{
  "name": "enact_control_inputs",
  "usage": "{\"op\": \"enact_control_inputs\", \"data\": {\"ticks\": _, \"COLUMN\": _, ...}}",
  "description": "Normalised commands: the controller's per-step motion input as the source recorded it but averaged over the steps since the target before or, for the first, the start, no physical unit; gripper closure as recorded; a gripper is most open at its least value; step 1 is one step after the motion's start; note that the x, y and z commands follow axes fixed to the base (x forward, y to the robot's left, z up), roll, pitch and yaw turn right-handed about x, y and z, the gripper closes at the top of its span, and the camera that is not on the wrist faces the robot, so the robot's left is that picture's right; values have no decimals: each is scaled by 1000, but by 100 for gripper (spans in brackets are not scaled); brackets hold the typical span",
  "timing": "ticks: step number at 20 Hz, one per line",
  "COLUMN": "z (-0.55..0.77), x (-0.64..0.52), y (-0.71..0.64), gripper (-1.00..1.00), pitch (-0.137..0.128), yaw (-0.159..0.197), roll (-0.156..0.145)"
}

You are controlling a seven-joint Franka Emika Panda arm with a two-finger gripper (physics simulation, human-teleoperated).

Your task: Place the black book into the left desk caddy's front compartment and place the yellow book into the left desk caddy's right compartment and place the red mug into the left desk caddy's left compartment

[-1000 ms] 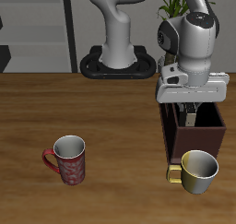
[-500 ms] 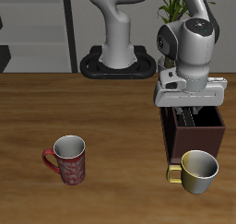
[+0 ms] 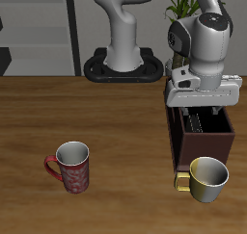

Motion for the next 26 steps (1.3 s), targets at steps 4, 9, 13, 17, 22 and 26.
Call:
{"op": "enact_control_inputs", "data": {"ticks": 4, "z": 438, "x": -171, "y": -17, "gripper": -100, "pitch": -76, "yaw": 17, "roll": 14}}
{"op": "enact_control_inputs", "data": {"ticks": 9, "z": 404, "x": -132, "y": -81, "gripper": -100, "pitch": -60, "yaw": 8, "roll": -1}}
{"op": "enact_control_inputs", "data": {"ticks": 13, "z": 343, "x": -116, "y": -188, "gripper": -100, "pitch": -38, "yaw": -19, "roll": -17}}
{"op": "enact_control_inputs", "data": {"ticks": 17, "z": 311, "x": -162, "y": -359, "gripper": -100, "pitch": -18, "yaw": -28, "roll": -23}}
{"op": "enact_control_inputs", "data": {"ticks": 22, "z": 327, "x": -97, "y": -359, "gripper": -100, "pitch": -18, "yaw": 2, "roll": -31}}
{"op": "enact_control_inputs", "data": {"ticks": 26, "z": 348, "x": -32, "y": -494, "gripper": -100, "pitch": -15, "yaw": 9, "roll": -48}}
